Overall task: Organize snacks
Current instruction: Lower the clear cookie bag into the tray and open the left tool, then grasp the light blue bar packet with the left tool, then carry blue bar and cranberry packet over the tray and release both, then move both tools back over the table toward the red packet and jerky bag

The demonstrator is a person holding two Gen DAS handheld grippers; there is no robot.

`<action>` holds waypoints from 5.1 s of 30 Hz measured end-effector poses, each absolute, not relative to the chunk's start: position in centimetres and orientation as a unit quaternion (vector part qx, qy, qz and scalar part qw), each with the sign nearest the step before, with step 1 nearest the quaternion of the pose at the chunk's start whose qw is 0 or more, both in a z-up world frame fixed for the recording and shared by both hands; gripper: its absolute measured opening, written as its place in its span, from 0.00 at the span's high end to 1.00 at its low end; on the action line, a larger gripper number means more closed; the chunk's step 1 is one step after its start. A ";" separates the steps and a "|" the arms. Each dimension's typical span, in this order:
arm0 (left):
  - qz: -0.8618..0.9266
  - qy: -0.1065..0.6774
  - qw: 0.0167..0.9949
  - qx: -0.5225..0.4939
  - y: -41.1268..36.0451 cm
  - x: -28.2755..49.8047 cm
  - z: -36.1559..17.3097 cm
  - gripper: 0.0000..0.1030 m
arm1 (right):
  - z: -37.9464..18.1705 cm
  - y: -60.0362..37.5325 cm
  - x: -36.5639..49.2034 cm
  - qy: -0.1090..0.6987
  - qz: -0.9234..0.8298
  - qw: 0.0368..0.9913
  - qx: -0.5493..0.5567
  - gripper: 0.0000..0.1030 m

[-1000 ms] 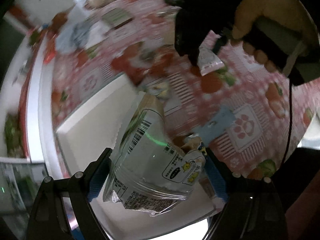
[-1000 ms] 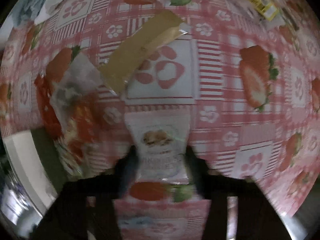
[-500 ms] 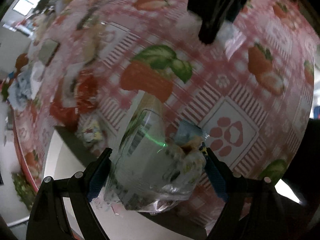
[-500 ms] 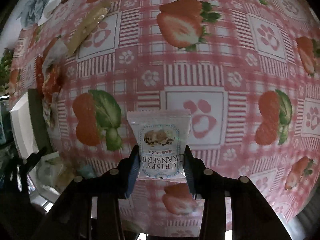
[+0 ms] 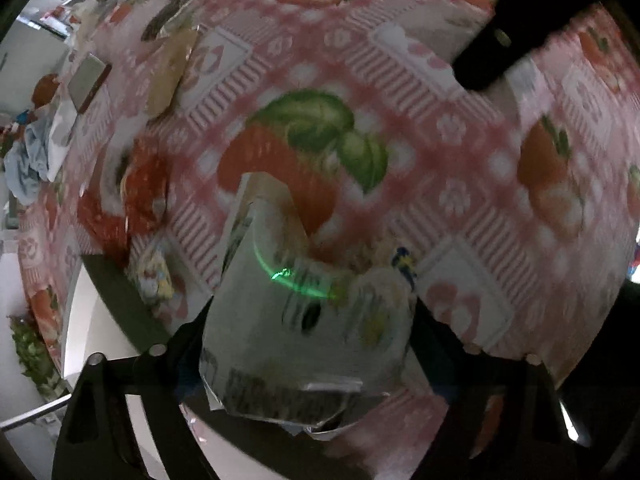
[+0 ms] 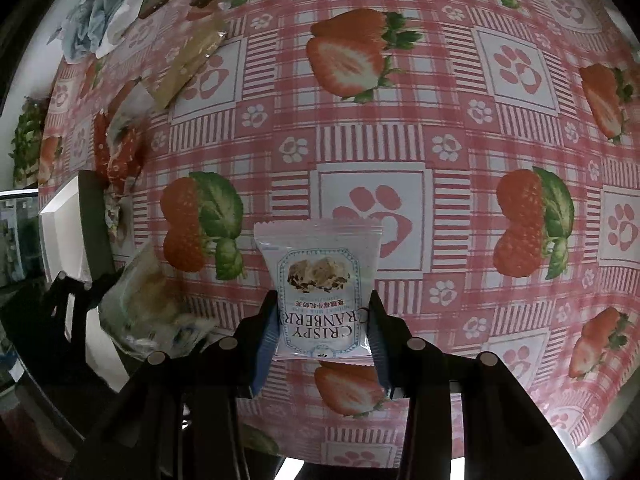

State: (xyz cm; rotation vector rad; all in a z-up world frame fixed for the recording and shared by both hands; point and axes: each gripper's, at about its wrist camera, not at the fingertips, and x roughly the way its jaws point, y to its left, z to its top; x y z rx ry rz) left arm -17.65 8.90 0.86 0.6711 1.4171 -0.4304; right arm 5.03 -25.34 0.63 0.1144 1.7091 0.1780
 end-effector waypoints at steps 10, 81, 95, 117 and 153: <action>-0.169 0.668 0.708 0.151 14.1 -16.1 2.7 0.31 | 0.8 -27.6 4.3 0.748 0.075 0.655 0.073 0.58; -0.089 0.639 0.763 -0.038 22.5 -17.9 9.3 0.75 | 2.6 -19.7 3.3 0.746 0.134 0.651 0.039 0.58; 0.045 0.620 0.778 -0.097 32.4 -19.4 10.5 0.75 | 3.8 -7.1 4.1 0.727 0.242 0.642 -0.038 0.58; 0.090 0.619 0.776 -0.080 35.9 -19.6 9.5 0.22 | 2.2 -1.7 6.0 0.728 0.257 0.632 -0.065 0.05; 0.036 0.649 0.757 -0.062 31.8 -17.9 8.6 0.21 | -3.7 -7.8 12.5 0.722 0.100 0.680 -0.077 0.00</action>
